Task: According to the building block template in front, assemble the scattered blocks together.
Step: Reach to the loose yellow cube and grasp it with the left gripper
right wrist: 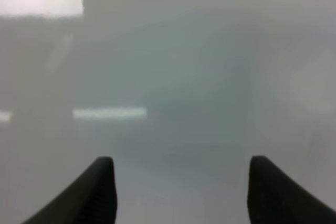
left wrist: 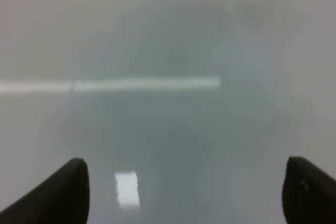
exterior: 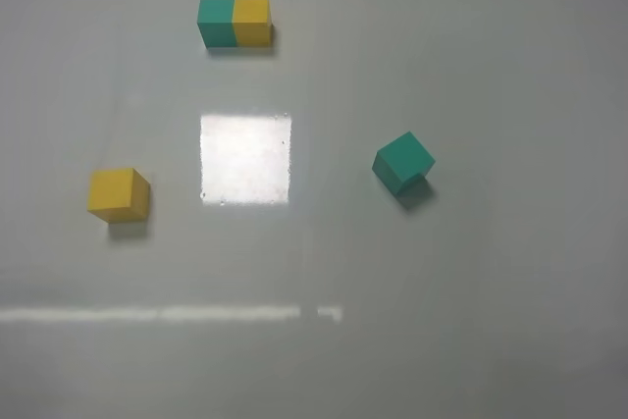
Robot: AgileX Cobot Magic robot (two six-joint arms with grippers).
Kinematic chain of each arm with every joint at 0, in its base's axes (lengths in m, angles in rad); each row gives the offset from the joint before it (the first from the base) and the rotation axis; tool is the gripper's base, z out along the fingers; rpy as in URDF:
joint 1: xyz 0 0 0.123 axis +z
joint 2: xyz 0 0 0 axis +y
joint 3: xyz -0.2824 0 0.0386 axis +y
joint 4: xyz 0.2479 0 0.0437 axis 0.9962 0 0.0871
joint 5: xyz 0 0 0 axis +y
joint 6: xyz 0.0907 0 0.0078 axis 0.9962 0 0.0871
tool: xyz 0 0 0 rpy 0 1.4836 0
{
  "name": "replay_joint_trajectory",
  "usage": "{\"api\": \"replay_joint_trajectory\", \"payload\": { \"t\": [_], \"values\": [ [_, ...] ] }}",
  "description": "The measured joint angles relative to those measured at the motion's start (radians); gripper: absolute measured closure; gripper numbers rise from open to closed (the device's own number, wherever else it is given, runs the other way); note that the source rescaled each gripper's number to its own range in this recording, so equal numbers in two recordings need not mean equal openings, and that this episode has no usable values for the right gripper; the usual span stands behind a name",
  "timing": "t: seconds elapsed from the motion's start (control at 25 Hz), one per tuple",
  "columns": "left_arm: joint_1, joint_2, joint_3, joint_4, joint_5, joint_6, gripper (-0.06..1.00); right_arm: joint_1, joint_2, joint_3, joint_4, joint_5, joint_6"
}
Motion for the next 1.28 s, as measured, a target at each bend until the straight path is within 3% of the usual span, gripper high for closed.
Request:
{"api": "replay_joint_trajectory", "payload": {
  "t": [0.28,0.64,0.8,1.16,1.28],
  "values": [
    [0.0,0.005,-0.003,0.0,0.005,0.039,0.22,0.0,0.0,0.0,0.0,0.0,0.0],
    [-0.008,0.282,-0.186,0.046,0.015,0.35,0.22,0.0,0.0,0.0,0.0,0.0,0.0],
    [-0.071,0.397,-0.287,0.087,0.007,0.447,0.22,0.0,0.0,0.0,0.0,0.0,0.0],
    [-0.256,0.661,-0.505,0.26,0.005,0.473,0.22,0.0,0.0,0.0,0.0,0.0,0.0],
    [-0.329,0.753,-0.557,0.303,0.002,0.542,0.22,0.0,0.0,0.0,0.0,0.0,0.0]
  ]
}}
